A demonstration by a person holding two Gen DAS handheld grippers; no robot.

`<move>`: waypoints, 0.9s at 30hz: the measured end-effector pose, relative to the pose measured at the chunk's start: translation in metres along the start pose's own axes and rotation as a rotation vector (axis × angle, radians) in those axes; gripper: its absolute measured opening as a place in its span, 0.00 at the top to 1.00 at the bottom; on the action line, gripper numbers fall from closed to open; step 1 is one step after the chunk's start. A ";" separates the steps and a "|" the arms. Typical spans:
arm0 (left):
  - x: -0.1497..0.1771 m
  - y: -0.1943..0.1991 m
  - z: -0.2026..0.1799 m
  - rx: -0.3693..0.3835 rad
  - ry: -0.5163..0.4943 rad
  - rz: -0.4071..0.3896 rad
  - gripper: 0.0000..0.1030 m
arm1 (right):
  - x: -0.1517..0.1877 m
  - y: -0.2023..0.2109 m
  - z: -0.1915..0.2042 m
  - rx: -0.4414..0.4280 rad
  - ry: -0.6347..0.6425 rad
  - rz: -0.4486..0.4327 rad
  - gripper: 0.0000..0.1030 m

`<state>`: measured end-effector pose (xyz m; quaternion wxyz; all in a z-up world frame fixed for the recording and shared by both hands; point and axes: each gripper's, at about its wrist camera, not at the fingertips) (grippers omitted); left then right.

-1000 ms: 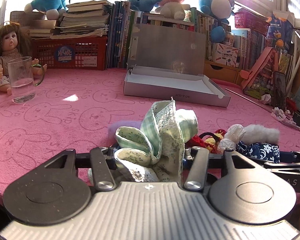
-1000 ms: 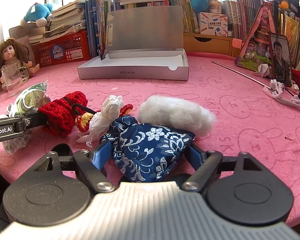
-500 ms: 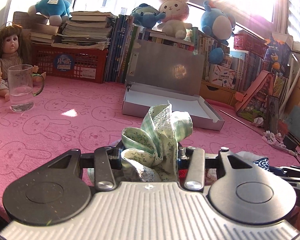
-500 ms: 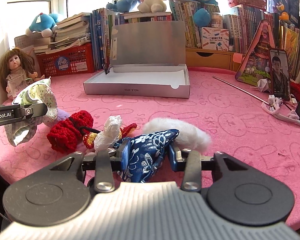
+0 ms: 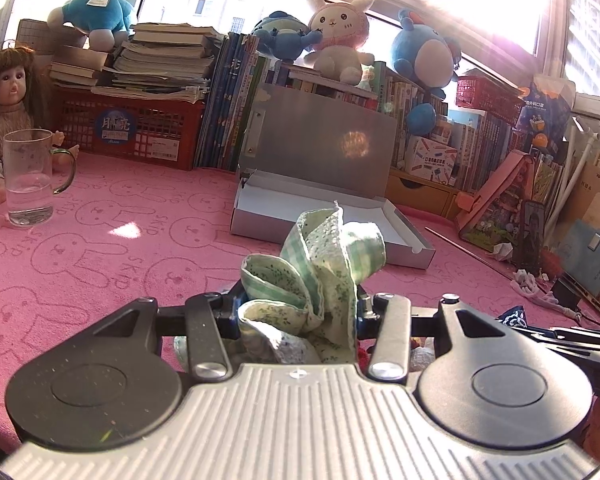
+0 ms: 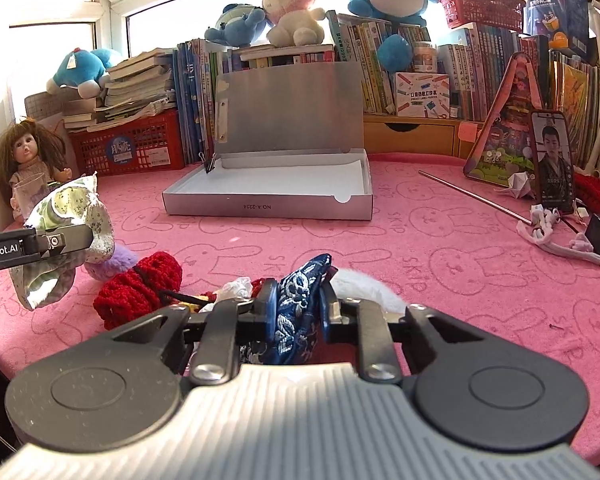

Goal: Organize objects
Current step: 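Carry the cloth with the left tool while the right tool carries the pouch toward the silver box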

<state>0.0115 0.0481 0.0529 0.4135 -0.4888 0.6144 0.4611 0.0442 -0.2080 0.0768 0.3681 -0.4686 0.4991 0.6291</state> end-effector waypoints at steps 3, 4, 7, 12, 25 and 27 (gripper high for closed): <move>0.005 -0.002 -0.001 -0.001 -0.019 0.018 0.46 | 0.005 0.000 0.002 0.002 0.023 0.016 0.64; 0.007 -0.002 -0.001 0.003 -0.024 0.026 0.41 | 0.007 0.000 0.003 -0.004 0.024 0.024 0.62; 0.014 -0.004 -0.002 -0.002 -0.048 0.051 0.34 | 0.012 0.000 0.003 -0.005 0.032 0.048 0.45; 0.029 -0.007 -0.003 -0.026 -0.095 0.103 0.33 | 0.021 0.001 0.004 -0.004 0.046 0.076 0.38; 0.030 0.016 -0.008 -0.044 -0.193 0.070 0.38 | 0.025 0.011 0.007 0.079 0.087 0.056 0.21; 0.030 0.015 -0.011 -0.031 -0.191 0.086 0.43 | 0.023 0.013 0.007 0.068 0.070 0.062 0.25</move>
Point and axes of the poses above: each gripper's, at about its wrist camera, not at the fingertips, and y roughly against the way its jaws point, z to its left, x to its underside, and after that the axes turned 12 degrees about -z, right-handed
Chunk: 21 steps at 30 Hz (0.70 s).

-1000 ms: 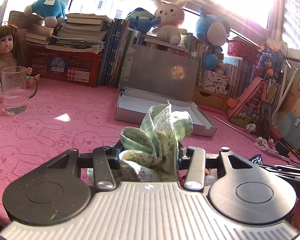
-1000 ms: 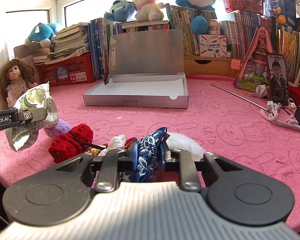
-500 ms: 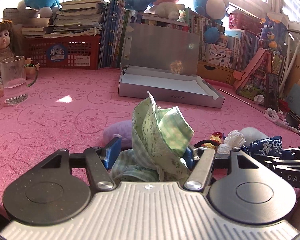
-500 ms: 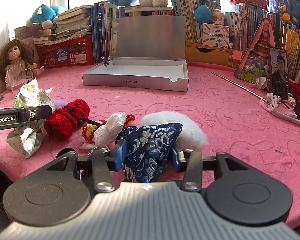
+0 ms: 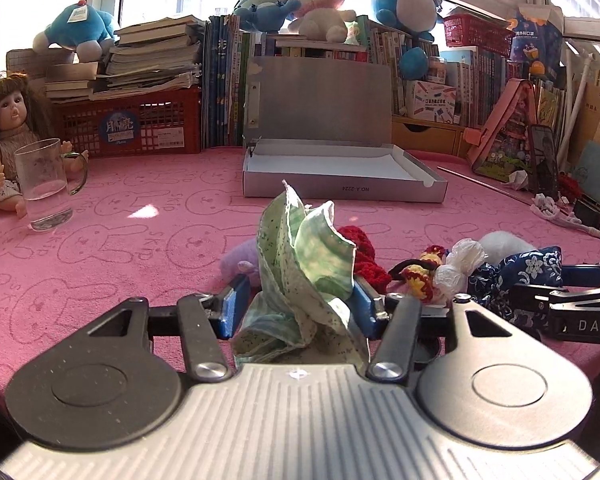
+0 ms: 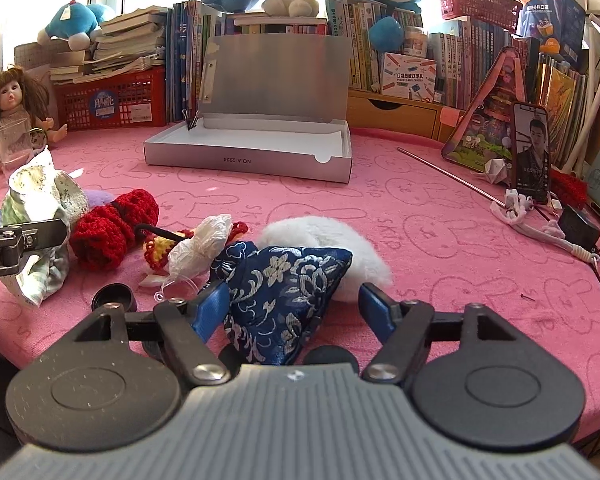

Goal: Organize objects
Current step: 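Carry the cloth with the left tool while the right tool carries the pouch toward the silver box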

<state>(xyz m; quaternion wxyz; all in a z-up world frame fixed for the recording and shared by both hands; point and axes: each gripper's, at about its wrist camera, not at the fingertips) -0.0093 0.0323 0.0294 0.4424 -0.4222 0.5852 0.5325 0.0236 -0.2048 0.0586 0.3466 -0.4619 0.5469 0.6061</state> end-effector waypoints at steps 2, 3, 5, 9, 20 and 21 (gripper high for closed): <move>0.001 -0.002 -0.002 0.007 0.000 0.008 0.43 | -0.001 0.003 0.002 -0.021 -0.011 0.003 0.41; 0.003 -0.004 -0.003 0.008 0.000 0.013 0.43 | -0.001 0.003 0.005 -0.022 -0.003 0.010 0.49; 0.005 -0.008 -0.004 0.013 0.008 0.020 0.43 | -0.001 0.003 0.009 -0.022 0.013 0.008 0.54; 0.008 -0.019 -0.004 0.027 0.018 0.047 0.43 | -0.001 -0.002 0.012 -0.031 0.028 0.014 0.54; -0.006 -0.016 -0.002 0.039 0.047 0.009 0.70 | -0.006 -0.008 0.017 -0.094 0.020 0.036 0.66; -0.010 -0.014 -0.001 0.041 0.052 0.000 0.71 | -0.008 -0.005 0.018 -0.102 0.024 0.026 0.66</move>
Point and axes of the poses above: each gripper's, at about its wrist camera, not at the fingertips, and y roughly against the way its jaws point, z to its left, x to its underside, and after that the axes turned 12 degrees about -z, right-handed
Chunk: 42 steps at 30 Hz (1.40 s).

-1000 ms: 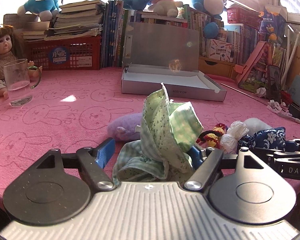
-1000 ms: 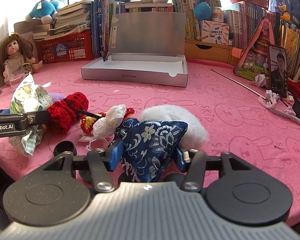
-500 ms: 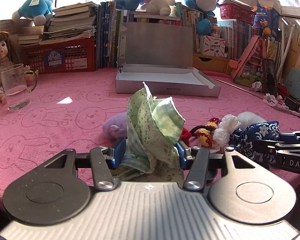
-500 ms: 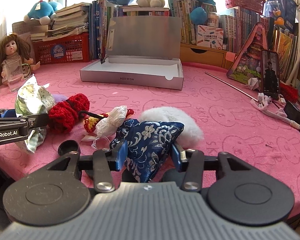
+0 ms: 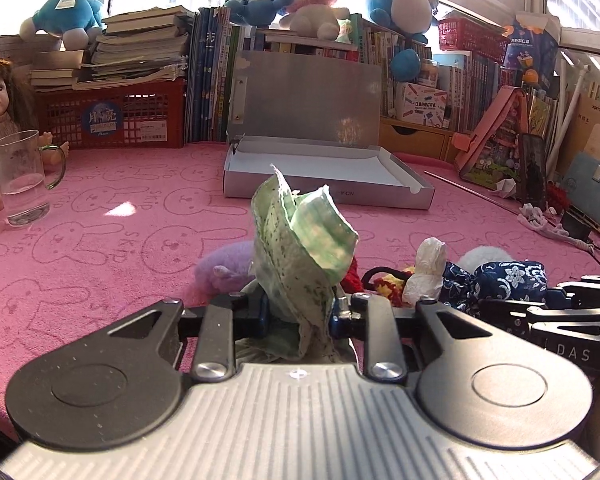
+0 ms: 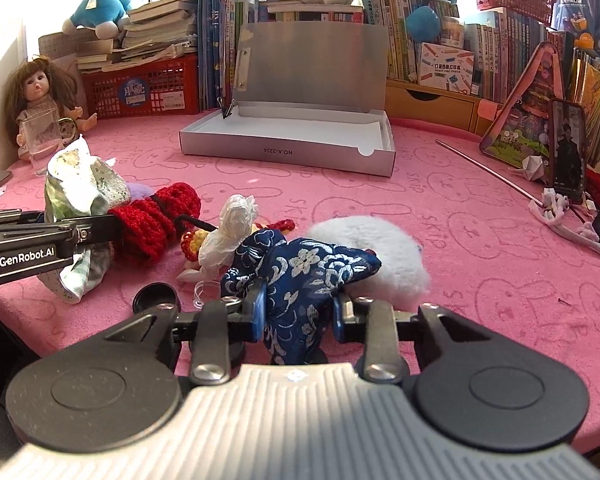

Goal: Organize objects
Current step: 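Carry the cloth with the left tool while the right tool carries the pouch toward the silver box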

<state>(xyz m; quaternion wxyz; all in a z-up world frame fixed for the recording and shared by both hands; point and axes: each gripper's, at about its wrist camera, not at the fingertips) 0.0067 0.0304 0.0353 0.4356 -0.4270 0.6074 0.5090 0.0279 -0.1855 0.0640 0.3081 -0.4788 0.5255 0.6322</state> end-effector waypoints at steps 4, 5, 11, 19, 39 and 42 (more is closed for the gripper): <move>-0.012 0.002 0.002 0.017 0.019 -0.029 0.71 | -0.014 0.008 0.000 -0.015 -0.008 -0.053 0.66; -0.015 0.001 0.003 0.022 0.026 -0.034 0.71 | -0.017 0.008 -0.002 -0.013 -0.013 -0.064 0.66; -0.039 -0.004 0.009 0.038 0.046 -0.093 0.71 | -0.038 0.000 -0.019 0.046 -0.029 -0.120 0.66; -0.063 -0.016 0.021 0.066 0.091 -0.123 0.71 | -0.053 -0.009 -0.042 0.096 -0.057 -0.149 0.66; -0.109 -0.072 0.012 0.107 0.095 -0.109 0.71 | -0.095 -0.045 -0.100 0.104 -0.221 -0.164 0.66; -0.116 -0.087 0.012 0.104 0.103 -0.100 0.71 | -0.099 -0.054 -0.107 0.105 -0.234 -0.160 0.66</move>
Point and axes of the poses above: each gripper's, at about its wrist camera, not at the fingertips, and y roughly against the way its jaws point, z to its left, x to its underside, and after that the axes turned 12 degrees about -z, right-handed
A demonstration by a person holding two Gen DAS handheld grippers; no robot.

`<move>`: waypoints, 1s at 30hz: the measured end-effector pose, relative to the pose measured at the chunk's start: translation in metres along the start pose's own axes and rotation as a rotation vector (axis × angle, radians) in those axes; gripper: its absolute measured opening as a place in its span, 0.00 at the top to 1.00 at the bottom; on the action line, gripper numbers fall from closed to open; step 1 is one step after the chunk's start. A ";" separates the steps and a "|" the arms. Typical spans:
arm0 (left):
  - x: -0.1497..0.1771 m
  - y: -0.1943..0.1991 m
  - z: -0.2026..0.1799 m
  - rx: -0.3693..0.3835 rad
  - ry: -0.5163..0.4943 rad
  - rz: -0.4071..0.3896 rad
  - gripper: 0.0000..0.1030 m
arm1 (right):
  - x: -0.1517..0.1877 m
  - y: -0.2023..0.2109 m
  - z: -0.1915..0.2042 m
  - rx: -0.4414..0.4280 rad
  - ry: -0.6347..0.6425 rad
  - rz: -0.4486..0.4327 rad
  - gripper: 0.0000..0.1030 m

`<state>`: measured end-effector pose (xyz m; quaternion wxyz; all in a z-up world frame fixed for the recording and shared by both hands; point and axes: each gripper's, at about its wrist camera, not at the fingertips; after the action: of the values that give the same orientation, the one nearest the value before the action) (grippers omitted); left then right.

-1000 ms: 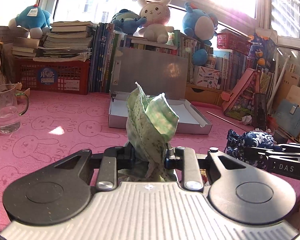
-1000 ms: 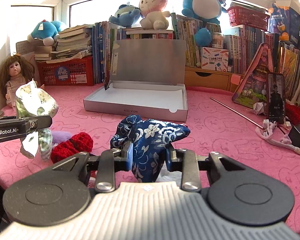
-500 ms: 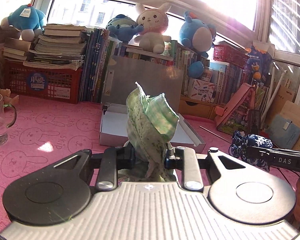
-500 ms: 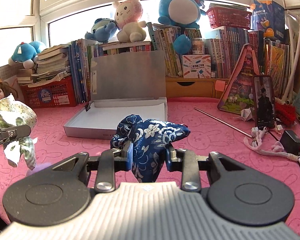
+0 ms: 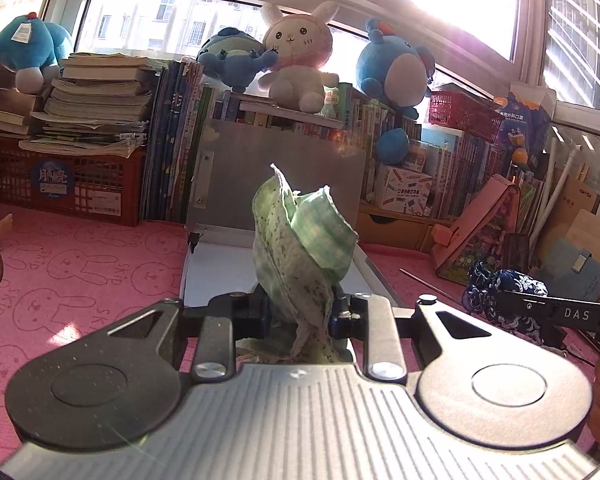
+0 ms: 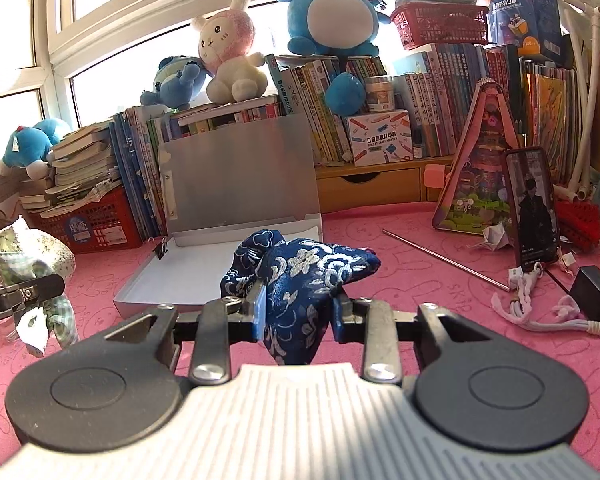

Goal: Organize objects
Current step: 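Carry the cloth with the left tool while the right tool carries the pouch toward the silver box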

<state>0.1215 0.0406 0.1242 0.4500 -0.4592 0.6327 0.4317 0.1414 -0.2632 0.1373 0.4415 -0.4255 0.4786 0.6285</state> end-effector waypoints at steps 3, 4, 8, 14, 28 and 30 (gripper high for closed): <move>-0.006 -0.018 0.001 -0.005 0.010 0.011 0.71 | -0.005 -0.012 -0.005 -0.005 -0.019 0.007 0.66; -0.008 -0.024 0.002 -0.008 0.008 0.013 0.71 | -0.007 -0.015 -0.006 -0.006 -0.026 0.009 0.66; -0.015 -0.047 0.005 -0.019 0.030 0.030 0.71 | -0.015 -0.033 -0.012 -0.021 -0.065 0.020 0.66; -0.019 -0.082 0.009 -0.051 0.014 0.054 0.71 | -0.024 -0.060 -0.017 -0.029 -0.093 0.044 0.66; -0.011 -0.175 0.028 -0.112 0.025 0.142 0.71 | -0.031 -0.134 -0.012 -0.048 -0.084 0.082 0.66; -0.010 -0.189 0.030 -0.116 0.022 0.159 0.71 | -0.032 -0.146 -0.011 -0.046 -0.079 0.091 0.66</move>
<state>0.3116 0.0324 0.1019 0.3797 -0.4376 0.6460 0.4970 0.2906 -0.2560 0.1327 0.4211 -0.3884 0.4649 0.6750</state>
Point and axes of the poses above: each gripper's, at about its wrist camera, not at the fingertips, and y roughly against the way its jaws point, z to its left, x to its underside, and after that the axes turned 12 degrees about -z, right-handed
